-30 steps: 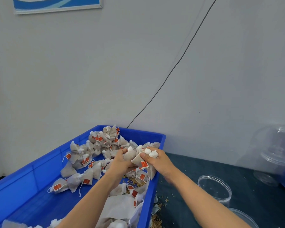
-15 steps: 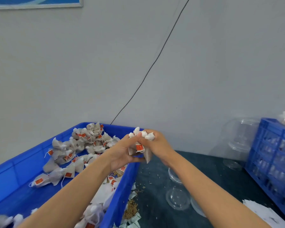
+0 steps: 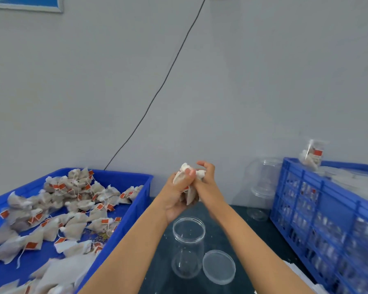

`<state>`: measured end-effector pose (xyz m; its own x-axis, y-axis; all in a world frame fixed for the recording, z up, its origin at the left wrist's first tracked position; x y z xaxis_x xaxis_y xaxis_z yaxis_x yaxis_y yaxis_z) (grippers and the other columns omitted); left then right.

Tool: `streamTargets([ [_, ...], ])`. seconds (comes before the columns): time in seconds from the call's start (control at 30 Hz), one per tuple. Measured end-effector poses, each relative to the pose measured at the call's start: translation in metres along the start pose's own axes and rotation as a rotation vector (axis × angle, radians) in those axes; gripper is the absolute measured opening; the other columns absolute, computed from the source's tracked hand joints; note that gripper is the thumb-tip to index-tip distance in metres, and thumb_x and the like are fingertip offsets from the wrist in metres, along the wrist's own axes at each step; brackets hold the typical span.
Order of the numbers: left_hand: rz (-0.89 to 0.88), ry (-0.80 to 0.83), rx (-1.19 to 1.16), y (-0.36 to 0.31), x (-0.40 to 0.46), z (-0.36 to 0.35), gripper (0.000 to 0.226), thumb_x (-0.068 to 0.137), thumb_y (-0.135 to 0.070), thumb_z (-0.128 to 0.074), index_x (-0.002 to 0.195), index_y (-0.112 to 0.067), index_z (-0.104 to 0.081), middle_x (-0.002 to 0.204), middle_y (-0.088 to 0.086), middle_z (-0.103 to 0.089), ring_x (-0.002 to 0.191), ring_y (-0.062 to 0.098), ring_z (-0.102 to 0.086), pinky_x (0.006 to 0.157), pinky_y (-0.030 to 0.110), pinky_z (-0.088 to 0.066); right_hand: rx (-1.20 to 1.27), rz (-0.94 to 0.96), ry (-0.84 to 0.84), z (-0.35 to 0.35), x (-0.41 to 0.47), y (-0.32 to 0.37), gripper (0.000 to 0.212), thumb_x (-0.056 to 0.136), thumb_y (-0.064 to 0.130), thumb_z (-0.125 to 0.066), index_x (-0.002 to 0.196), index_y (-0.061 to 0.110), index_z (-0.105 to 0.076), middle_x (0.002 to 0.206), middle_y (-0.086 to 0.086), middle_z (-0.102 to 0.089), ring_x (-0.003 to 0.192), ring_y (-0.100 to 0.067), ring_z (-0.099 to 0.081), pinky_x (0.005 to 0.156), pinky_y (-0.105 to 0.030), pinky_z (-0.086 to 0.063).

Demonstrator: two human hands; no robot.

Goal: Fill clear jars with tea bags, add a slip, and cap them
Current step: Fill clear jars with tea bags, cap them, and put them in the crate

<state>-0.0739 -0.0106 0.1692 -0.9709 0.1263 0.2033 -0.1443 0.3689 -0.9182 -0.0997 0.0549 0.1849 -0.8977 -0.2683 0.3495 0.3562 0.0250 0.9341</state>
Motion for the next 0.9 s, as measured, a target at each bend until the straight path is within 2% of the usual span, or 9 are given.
streamTargets([
  [0.07, -0.021, 0.030, -0.042, 0.007, 0.003, 0.001, 0.025, 0.086, -0.032, -0.065, 0.101, -0.012, -0.065, 0.084, 0.016, -0.053, 0.071, 0.020, -0.054, 0.065, 0.030, -0.043, 0.022, 0.021, 0.055, 0.003, -0.002, -0.004, 0.044, 0.097, 0.032, -0.054, 0.132, 0.028, -0.028, 0.116, 0.002, -0.053, 0.087, -0.005, -0.060, 0.061, -0.011, -0.046],
  [0.2, -0.011, 0.027, -0.232, 0.025, 0.004, 0.017, 0.031, 0.074, -0.013, -0.072, 0.102, -0.008, -0.061, 0.081, 0.009, -0.065, 0.068, 0.015, -0.063, 0.061, 0.024, -0.054, 0.038, -0.029, 0.194, -0.004, -0.012, -0.020, 0.034, 0.099, 0.035, -0.049, 0.130, 0.026, -0.038, 0.090, 0.012, -0.056, 0.069, 0.003, -0.049, 0.068, -0.013, -0.042],
  [0.33, -0.046, -0.020, -0.265, 0.028, 0.004, 0.036, 0.045, 0.067, -0.004, -0.077, 0.108, -0.004, -0.059, 0.085, 0.011, -0.068, 0.072, 0.016, -0.066, 0.063, 0.025, -0.056, 0.042, -0.049, 0.272, -0.012, -0.017, -0.033, 0.030, 0.103, 0.031, -0.037, 0.132, 0.026, -0.043, 0.109, 0.001, -0.061, 0.094, -0.013, -0.053, 0.101, -0.041, -0.043],
  [0.4, -0.060, -0.070, -0.258, 0.029, 0.005, 0.046, 0.055, 0.065, -0.003, -0.078, 0.116, -0.002, -0.056, 0.089, 0.011, -0.068, 0.075, 0.017, -0.066, 0.066, 0.027, -0.057, -0.013, -0.045, 0.268, -0.015, -0.017, -0.037, 0.032, 0.103, 0.034, -0.035, 0.134, 0.029, -0.042, 0.120, -0.005, -0.062, 0.109, -0.024, -0.057, 0.107, -0.041, -0.042],
  [0.53, -0.084, -0.093, -0.259, 0.034, 0.006, 0.055, 0.059, 0.069, -0.004, -0.076, 0.124, -0.001, -0.054, 0.095, 0.012, -0.067, 0.082, 0.020, -0.064, 0.070, 0.029, -0.056, -0.065, 0.025, 0.240, -0.019, -0.012, -0.041, 0.035, 0.099, 0.038, -0.038, 0.133, 0.033, -0.045, 0.128, 0.003, -0.057, 0.116, -0.004, -0.054, 0.101, -0.024, -0.045],
  [0.63, -0.086, -0.091, -0.293, 0.040, 0.008, 0.060, 0.059, 0.070, -0.002, -0.074, 0.126, 0.001, -0.053, 0.095, 0.013, -0.066, 0.080, 0.019, -0.064, 0.068, 0.027, -0.055, -0.225, 0.081, 0.117, -0.011, -0.004, -0.047, 0.032, 0.099, 0.038, -0.039, 0.129, 0.039, -0.049, 0.122, -0.002, -0.046, 0.125, -0.013, -0.043, 0.110, -0.035, -0.037],
  [0.73, -0.066, -0.088, -0.238, 0.045, 0.010, 0.065, 0.065, 0.068, -0.002, -0.080, 0.127, 0.003, -0.051, 0.096, 0.014, -0.065, 0.079, 0.019, -0.061, 0.064, 0.027, -0.053, -0.184, 0.139, 0.061, -0.005, -0.005, -0.045, 0.028, 0.097, 0.036, -0.044, 0.121, 0.032, -0.059, 0.116, -0.006, -0.054, 0.114, -0.016, -0.055, 0.101, -0.036, -0.047],
  [0.8, -0.041, -0.087, -0.160, 0.048, 0.013, 0.068, 0.065, 0.067, -0.003, -0.078, 0.126, 0.001, -0.051, 0.095, 0.012, -0.064, 0.077, 0.018, -0.060, 0.064, 0.028, -0.052, -0.101, 0.149, 0.062, -0.002, -0.008, -0.044, 0.024, 0.097, 0.031, -0.048, 0.113, 0.024, -0.064, 0.109, 0.003, -0.068, 0.104, -0.008, -0.064, 0.088, -0.025, -0.053],
  [0.9, -0.003, -0.130, -0.092, 0.056, 0.016, 0.078, 0.066, 0.063, -0.005, -0.080, 0.123, -0.003, -0.052, 0.095, 0.013, -0.062, 0.078, 0.019, -0.059, 0.065, 0.031, -0.051, -0.136, 0.179, -0.051, 0.015, -0.012, -0.046, 0.012, 0.094, 0.024, -0.058, 0.097, 0.023, -0.070, 0.090, 0.014, -0.071, 0.086, 0.000, -0.065, 0.071, -0.013, -0.050],
])
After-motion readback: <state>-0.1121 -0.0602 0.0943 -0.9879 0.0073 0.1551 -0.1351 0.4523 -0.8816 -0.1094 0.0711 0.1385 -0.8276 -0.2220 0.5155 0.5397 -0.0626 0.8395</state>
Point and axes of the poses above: each hand's wrist, its own x-axis towards the middle knuckle, its own z-axis out of the back of the hand, y = z × x, the point moved 9 cm from there along x, towards the middle knuckle
